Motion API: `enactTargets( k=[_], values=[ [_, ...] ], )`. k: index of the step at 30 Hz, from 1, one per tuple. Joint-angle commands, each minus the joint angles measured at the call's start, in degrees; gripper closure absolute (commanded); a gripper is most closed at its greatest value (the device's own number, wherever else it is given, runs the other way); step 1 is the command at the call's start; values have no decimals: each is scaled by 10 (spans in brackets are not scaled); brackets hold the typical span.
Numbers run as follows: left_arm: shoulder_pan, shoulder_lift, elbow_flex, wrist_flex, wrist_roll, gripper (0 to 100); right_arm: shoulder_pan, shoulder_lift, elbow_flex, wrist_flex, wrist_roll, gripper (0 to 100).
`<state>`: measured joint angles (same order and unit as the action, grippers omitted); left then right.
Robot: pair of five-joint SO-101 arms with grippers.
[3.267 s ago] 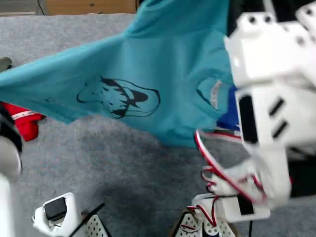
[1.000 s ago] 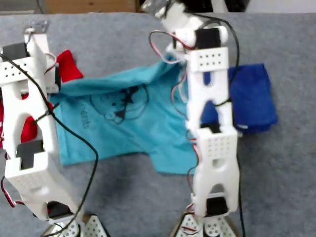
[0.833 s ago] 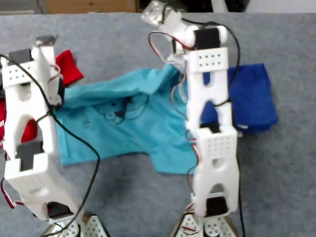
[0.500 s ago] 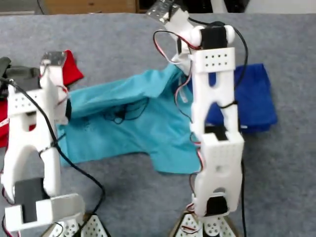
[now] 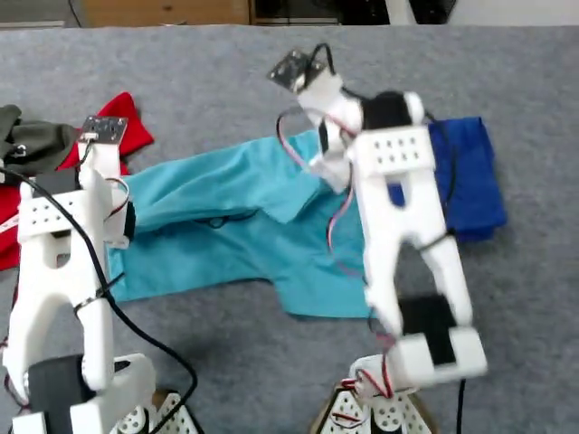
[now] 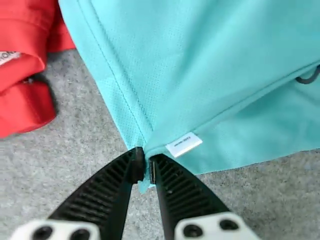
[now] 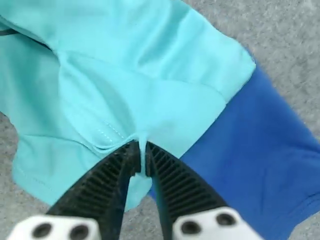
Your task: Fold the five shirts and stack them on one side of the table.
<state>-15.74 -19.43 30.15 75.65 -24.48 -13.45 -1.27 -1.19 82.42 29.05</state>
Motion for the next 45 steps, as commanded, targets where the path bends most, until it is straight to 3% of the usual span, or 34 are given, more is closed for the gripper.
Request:
enactTargets(
  k=[1,14,22,35,45],
  values=[
    [4,-43,21,-6,-18,981,5,-130,164,-83,-12,998],
    [-21,-65,71,-5,-65,981,72,-358,376,-105,10,998],
    [-69,-60,76,-4,-113,981,74,-448,495,-101,32,998],
    [-63,-60,128,-6,-144,981,78,-550,631,-125,61,998],
    [-98,-59,145,-75,-146,981,77,-626,638,-31,170,998]
  ],
)
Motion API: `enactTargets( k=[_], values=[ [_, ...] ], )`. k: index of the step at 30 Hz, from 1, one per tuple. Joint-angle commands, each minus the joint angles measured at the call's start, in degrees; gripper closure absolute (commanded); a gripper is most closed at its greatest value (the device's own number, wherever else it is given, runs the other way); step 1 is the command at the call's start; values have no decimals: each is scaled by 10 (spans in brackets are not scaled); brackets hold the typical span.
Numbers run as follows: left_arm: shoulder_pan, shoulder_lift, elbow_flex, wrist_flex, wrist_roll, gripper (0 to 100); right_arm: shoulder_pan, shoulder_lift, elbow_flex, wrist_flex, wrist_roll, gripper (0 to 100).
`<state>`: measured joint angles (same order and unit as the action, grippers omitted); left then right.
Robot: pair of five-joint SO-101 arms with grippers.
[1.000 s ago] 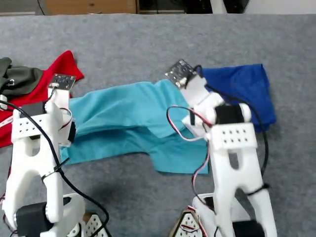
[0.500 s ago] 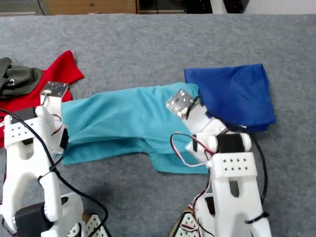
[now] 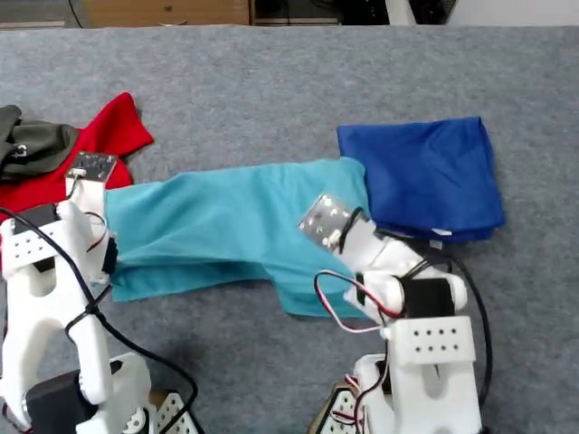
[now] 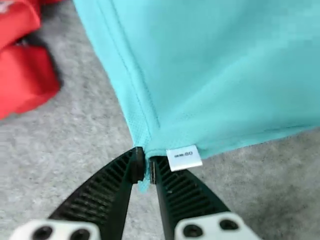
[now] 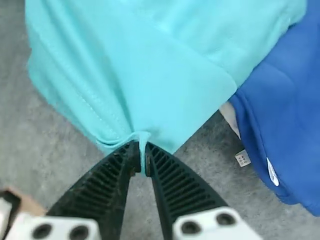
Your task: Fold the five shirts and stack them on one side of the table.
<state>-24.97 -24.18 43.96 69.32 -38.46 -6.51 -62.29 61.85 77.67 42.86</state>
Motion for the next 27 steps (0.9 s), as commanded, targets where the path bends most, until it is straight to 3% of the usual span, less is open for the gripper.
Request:
enactTargets(
  k=[1,9,15,19,23,27],
  values=[
    [2,-12,17,-11,-6,981,8,-19,17,18,39,998],
    [74,-18,86,-11,-6,981,9,-18,38,4,41,998],
    [75,-16,84,-9,-9,981,55,-21,40,-4,46,998],
    [75,-13,61,54,-65,952,58,-22,38,-4,43,993],
    [52,-17,15,89,-71,864,60,-22,34,-4,28,857],
    [16,-13,-40,91,-71,854,57,-22,11,-1,10,751]
  ],
)
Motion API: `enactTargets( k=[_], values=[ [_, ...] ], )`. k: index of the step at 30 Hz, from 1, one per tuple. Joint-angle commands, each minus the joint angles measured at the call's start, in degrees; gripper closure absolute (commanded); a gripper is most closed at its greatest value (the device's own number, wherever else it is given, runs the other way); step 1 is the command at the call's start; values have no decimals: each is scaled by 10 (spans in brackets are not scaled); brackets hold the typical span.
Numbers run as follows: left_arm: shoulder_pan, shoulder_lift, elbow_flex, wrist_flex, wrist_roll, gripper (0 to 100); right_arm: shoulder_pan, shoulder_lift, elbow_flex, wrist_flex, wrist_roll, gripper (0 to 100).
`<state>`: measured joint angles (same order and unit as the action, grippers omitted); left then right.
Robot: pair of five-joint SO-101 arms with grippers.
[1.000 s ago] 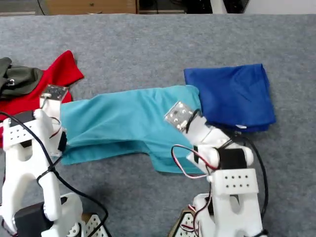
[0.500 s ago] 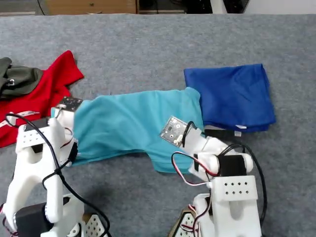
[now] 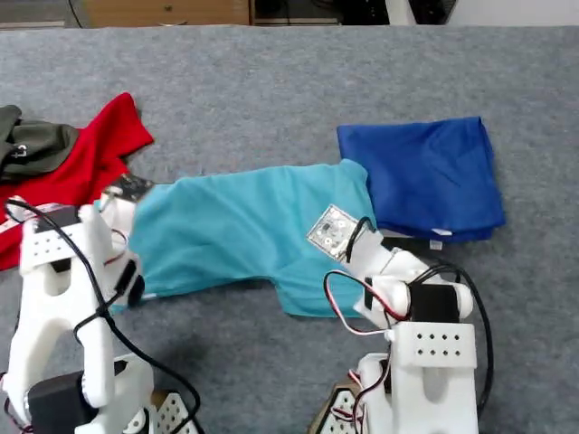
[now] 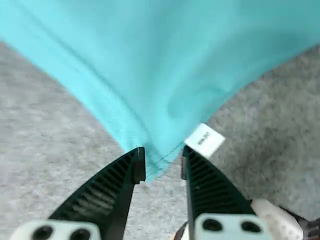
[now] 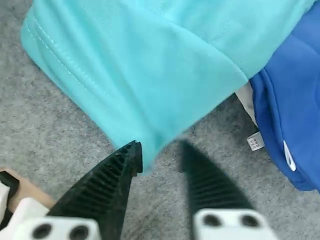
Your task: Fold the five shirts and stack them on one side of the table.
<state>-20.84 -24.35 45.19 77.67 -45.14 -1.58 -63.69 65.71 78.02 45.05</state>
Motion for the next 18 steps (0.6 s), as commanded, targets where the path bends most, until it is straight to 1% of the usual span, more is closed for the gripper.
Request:
enactTargets(
  k=[1,3,5,6,8,9,10,11,13,15,18],
  values=[
    [-36,-11,-66,7,-4,854,7,-7,-40,-4,-12,754],
    [-57,-12,-94,11,-4,854,8,-7,-68,-4,-12,772],
    [-73,-11,-128,32,-4,862,11,-6,-106,-8,-17,807],
    [-76,-11,-146,46,-4,886,11,-2,-129,-10,-18,845],
    [-76,-11,-185,70,-4,978,9,6,-172,-33,-42,976],
    [-76,-10,-205,80,-11,984,9,18,-192,-48,-66,998],
    [-76,-10,-223,87,-16,967,9,37,-211,-57,-85,974],
    [-72,-10,-236,89,-13,971,8,62,-229,-62,-100,979],
    [-51,-8,-253,76,20,981,0,131,-268,-78,-120,998],
    [-12,0,-251,43,84,981,-16,212,-306,-103,-136,998],
    [47,49,-236,-19,188,981,-60,349,-390,-119,-183,998]
  ],
)
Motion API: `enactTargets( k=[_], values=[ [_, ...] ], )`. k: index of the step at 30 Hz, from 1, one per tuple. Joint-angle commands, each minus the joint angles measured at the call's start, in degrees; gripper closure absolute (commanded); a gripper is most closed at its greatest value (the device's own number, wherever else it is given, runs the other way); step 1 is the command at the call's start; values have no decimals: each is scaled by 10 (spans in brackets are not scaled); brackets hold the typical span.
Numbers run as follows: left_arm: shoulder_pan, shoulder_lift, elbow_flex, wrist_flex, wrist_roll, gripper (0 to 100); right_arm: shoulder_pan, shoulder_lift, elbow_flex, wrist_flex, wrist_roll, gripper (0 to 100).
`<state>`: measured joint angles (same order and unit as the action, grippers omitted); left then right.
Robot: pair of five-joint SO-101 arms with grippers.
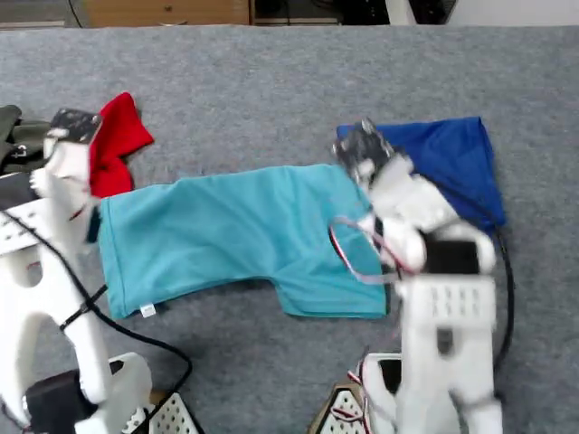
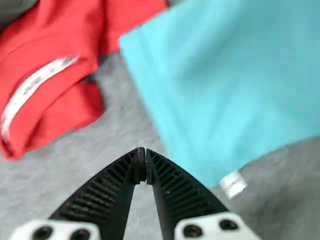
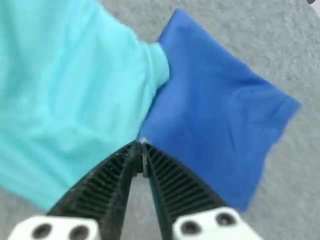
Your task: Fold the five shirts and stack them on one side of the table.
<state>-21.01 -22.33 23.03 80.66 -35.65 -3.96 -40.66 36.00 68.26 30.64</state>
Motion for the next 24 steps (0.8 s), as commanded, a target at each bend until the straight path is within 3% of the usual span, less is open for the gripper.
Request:
enactTargets(
  k=[1,5,11,17,24],
  values=[
    [62,54,-14,-66,127,981,-50,166,-125,-21,-52,998],
    [69,170,-31,-128,211,981,-78,325,-235,-20,-86,998],
    [12,336,-121,-144,229,981,-65,526,-334,-25,-90,998],
    [-26,422,-251,-90,229,981,-20,640,-419,-25,-87,998],
    [-19,452,-336,-33,228,981,-15,647,-449,-15,-86,998]
  ],
)
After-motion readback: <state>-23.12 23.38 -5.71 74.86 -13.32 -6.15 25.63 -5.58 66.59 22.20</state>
